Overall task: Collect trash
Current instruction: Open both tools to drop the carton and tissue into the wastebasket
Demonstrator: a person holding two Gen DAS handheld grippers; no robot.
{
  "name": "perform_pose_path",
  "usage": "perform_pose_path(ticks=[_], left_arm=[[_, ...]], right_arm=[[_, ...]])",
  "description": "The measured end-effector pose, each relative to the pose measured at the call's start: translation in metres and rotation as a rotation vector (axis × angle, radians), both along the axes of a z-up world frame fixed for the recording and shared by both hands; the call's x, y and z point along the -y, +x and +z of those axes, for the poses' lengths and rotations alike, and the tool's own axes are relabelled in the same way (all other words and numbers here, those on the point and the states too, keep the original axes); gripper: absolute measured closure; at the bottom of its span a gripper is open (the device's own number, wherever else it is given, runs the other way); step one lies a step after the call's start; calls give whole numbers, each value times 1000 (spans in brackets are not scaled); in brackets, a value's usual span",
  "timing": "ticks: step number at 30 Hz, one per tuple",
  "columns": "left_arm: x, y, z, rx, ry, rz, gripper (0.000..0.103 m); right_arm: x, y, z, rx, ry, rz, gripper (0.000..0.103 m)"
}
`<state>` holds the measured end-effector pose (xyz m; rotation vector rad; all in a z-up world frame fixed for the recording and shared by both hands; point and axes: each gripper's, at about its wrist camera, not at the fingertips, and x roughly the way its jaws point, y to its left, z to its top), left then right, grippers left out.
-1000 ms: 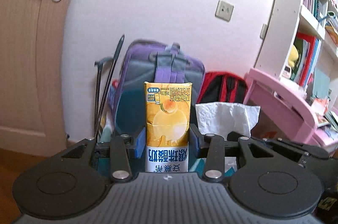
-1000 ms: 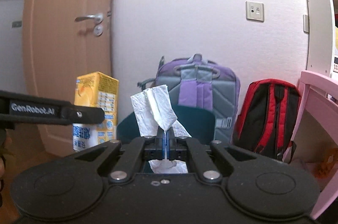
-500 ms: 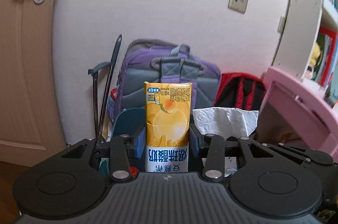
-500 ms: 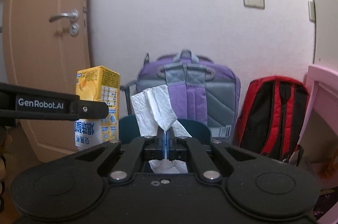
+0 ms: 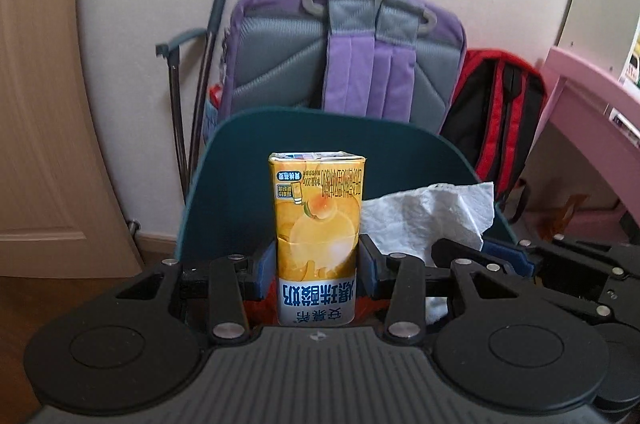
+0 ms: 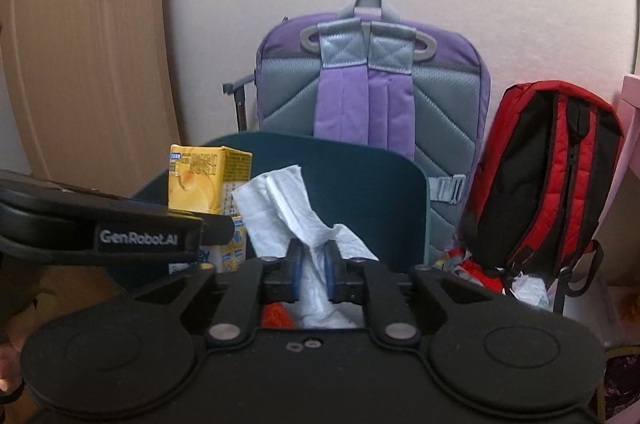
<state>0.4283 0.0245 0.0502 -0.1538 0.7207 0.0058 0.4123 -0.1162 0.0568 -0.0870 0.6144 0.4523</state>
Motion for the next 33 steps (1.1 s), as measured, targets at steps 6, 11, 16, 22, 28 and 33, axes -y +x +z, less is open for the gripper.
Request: perform_pose_path(ticks=[6,11,16,22,28,33], left_arm=[[3,7,-7,-21,45,-5,61],[1,3,-3,-9,16,6,49],[3,-6,6,7,13,10,46],[4,-26,21,33,20,19,39],[7,-52,43,63,15,27,39],[12,-82,61,93,16,20,38]], right_arm=[[-2,2,-4,-5,-22,-6,80],[3,2,-4,-18,-8,-6,66],[3,-7,3,-3,-4,4,64],[9,-24,22,26,14,2,55],[16,-50,43,55,18,11,53],[21,-75,60,76,27,12,51]])
